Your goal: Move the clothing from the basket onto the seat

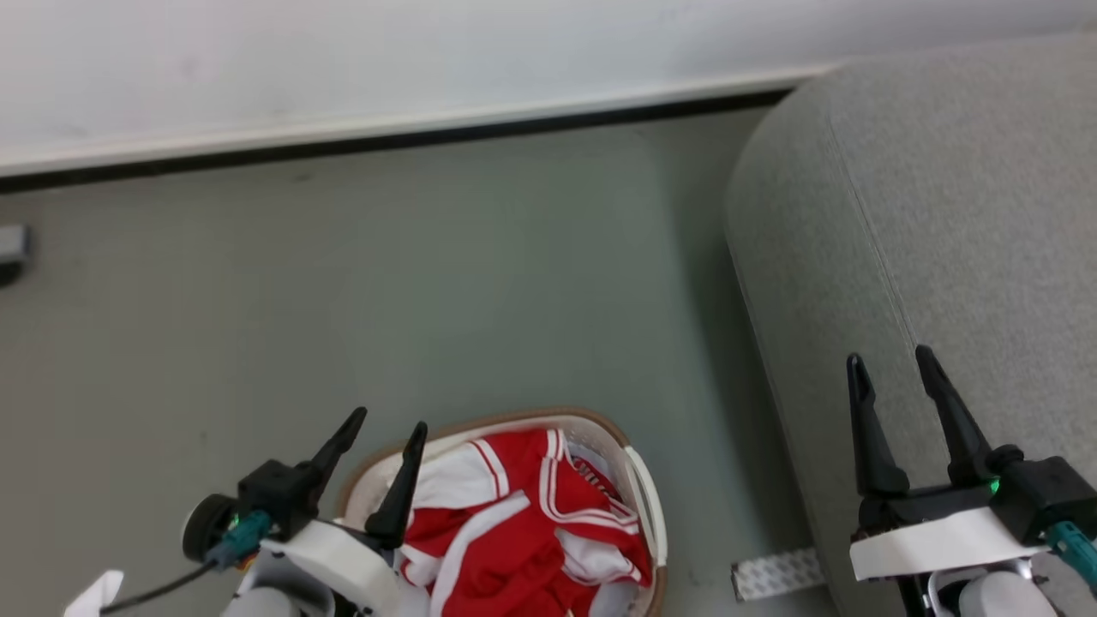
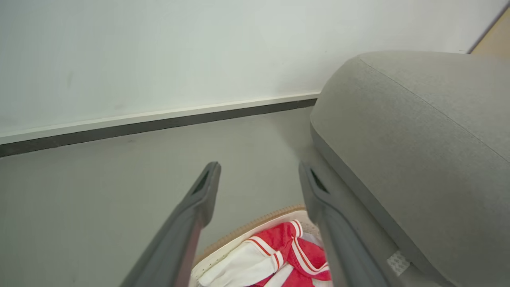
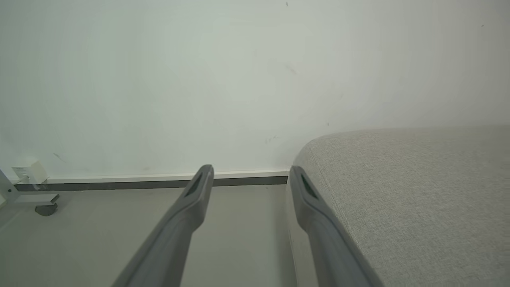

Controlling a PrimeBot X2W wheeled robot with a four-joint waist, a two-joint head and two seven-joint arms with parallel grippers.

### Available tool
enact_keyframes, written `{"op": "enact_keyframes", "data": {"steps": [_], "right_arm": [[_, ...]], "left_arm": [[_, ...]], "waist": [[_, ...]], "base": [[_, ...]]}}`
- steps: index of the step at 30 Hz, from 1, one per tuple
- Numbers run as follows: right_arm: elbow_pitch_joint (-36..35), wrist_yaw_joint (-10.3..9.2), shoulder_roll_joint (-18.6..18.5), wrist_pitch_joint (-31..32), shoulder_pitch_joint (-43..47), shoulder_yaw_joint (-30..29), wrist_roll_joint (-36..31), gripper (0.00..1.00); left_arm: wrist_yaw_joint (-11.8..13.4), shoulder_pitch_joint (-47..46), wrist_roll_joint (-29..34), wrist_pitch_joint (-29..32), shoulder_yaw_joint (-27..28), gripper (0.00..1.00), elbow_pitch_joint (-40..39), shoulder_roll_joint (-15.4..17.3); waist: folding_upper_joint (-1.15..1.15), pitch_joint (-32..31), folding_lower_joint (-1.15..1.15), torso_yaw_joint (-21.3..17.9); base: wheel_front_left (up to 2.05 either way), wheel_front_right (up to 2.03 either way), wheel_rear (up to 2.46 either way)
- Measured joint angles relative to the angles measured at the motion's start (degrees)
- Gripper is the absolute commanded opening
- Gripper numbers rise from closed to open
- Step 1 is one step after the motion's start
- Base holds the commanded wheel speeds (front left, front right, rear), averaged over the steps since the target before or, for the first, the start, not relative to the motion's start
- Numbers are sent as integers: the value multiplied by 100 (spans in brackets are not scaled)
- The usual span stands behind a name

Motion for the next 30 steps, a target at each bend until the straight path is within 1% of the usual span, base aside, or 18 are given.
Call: {"op": "enact_keyframes", "data": {"steps": [5,12,20,25,30], "right_arm": [[-190,0,-2,0,-183,-2,68,100],[-476,0,-2,0,-320,-68,287,100],[-712,0,-2,0,-456,-172,378,100],[-762,0,-2,0,-607,-200,463,100],[-795,0,-2,0,-647,-154,553,100]], "left_arm": [[0,-444,-211,0,-542,100,633,300],[0,-1202,-508,102,-1466,100,1727,521],[0,-1967,-728,467,-2382,100,2611,588],[0,-2371,-999,742,-2791,100,3002,609],[0,-2591,-1210,1020,-3138,100,3395,660]], "waist": [[0,460,0,-220],[0,1118,1,-464],[0,1779,1,-639],[0,2127,1,-724],[0,2354,0,-841]], "base": [[0,0,0],[0,0,0],[0,0,0],[0,0,0],[0,0,0]]}}
